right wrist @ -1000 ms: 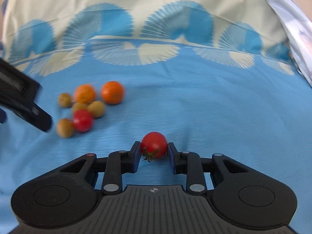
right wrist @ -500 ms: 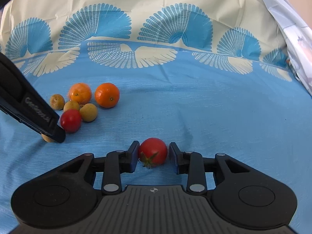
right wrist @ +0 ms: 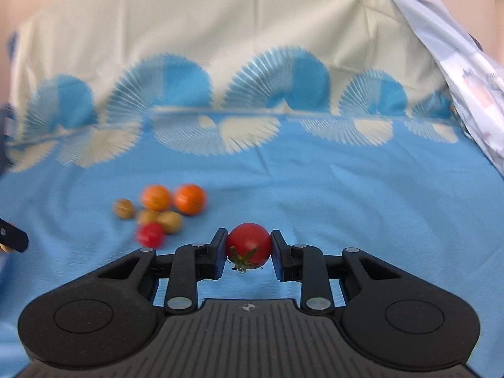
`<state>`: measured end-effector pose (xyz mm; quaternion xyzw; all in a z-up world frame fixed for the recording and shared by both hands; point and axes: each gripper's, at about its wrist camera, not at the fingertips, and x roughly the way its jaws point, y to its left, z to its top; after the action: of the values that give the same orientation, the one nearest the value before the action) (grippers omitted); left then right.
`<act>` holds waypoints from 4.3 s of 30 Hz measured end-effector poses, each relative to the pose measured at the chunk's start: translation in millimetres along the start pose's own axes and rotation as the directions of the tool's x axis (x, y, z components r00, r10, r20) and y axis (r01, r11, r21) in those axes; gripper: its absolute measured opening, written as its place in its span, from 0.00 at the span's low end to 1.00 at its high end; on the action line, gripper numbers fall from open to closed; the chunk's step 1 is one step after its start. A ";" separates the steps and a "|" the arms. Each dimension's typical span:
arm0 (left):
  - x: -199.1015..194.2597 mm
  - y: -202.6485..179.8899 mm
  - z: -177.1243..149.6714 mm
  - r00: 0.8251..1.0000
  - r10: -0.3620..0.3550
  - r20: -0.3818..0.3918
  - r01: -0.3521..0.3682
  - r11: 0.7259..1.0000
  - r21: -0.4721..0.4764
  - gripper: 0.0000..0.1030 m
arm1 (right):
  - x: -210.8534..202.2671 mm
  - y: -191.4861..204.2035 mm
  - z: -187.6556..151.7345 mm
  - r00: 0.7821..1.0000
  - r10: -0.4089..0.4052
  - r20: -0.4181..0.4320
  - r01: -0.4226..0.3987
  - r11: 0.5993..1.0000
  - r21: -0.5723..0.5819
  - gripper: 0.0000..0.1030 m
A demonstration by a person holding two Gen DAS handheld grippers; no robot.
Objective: Organize fruits
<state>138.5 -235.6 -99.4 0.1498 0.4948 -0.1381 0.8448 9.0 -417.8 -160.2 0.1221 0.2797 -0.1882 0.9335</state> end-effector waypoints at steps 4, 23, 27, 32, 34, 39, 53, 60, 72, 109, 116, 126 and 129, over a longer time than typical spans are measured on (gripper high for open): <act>-43.4 36.0 -25.3 1.000 0.012 0.009 -0.011 0.998 -0.066 0.29 | -58.1 24.4 0.8 0.995 0.097 0.010 -0.096 0.994 -0.056 0.29; -167.0 170.2 -151.7 0.996 0.021 0.087 0.008 0.948 -0.318 0.29 | -238.2 145.2 -6.2 0.886 0.459 -0.067 -0.463 0.863 -0.203 0.29; -170.7 183.2 -168.0 0.996 0.016 0.084 0.013 0.944 -0.330 0.29 | -249.6 156.7 -10.8 0.886 0.456 -0.087 -0.464 0.860 -0.211 0.29; -175.2 198.6 -177.4 0.995 0.010 0.104 0.028 0.932 -0.360 0.29 | -256.8 165.6 -10.5 0.893 0.441 -0.092 -0.450 0.861 -0.237 0.29; -174.8 202.7 -176.6 0.994 0.004 0.110 0.038 0.926 -0.376 0.29 | -257.3 168.3 -9.0 0.893 0.439 -0.097 -0.449 0.860 -0.243 0.29; -173.0 208.1 -175.4 0.993 -0.001 0.115 0.045 0.921 -0.386 0.29 | -255.5 175.7 -9.6 0.893 0.436 -0.112 -0.450 0.854 -0.261 0.29; -161.0 211.7 -163.6 0.994 -0.011 0.106 0.052 0.916 -0.397 0.29 | -242.5 180.6 -8.0 0.893 0.429 -0.137 -0.451 0.852 -0.268 0.29; -149.4 213.3 -151.0 0.995 -0.019 0.095 0.055 0.917 -0.395 0.29 | -231.1 184.8 -6.8 0.892 0.428 -0.141 -0.451 0.850 -0.272 0.29; -119.1 217.3 -114.9 0.995 -0.029 0.090 0.063 0.917 -0.395 0.29 | -192.4 207.5 1.4 0.886 0.435 -0.162 -0.464 0.843 -0.272 0.29; -29.6 230.1 -66.1 0.988 0.083 0.127 -0.033 0.935 -0.352 1.00 | -47.7 296.0 5.0 0.877 0.388 -0.283 -0.475 0.786 -0.395 0.83; -82.8 221.8 -122.8 0.989 0.119 0.090 -0.077 0.924 -0.375 1.00 | -120.7 256.7 -5.3 0.881 0.367 -0.298 -0.456 0.824 -0.335 0.93; -143.1 203.9 -169.0 0.983 0.124 0.135 -0.063 0.920 -0.386 1.00 | -206.3 232.5 -15.4 0.909 0.375 -0.182 -0.416 0.847 -0.331 0.99; -156.7 198.1 -176.0 0.980 0.120 0.161 -0.049 0.921 -0.386 1.00 | -222.1 227.0 -15.2 0.914 0.378 -0.149 -0.406 0.851 -0.333 0.99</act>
<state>0.3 27.9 -20.8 -0.0087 0.4263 -0.0159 0.9044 -74.6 -145.7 -18.5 0.0121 0.3145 0.0652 0.9469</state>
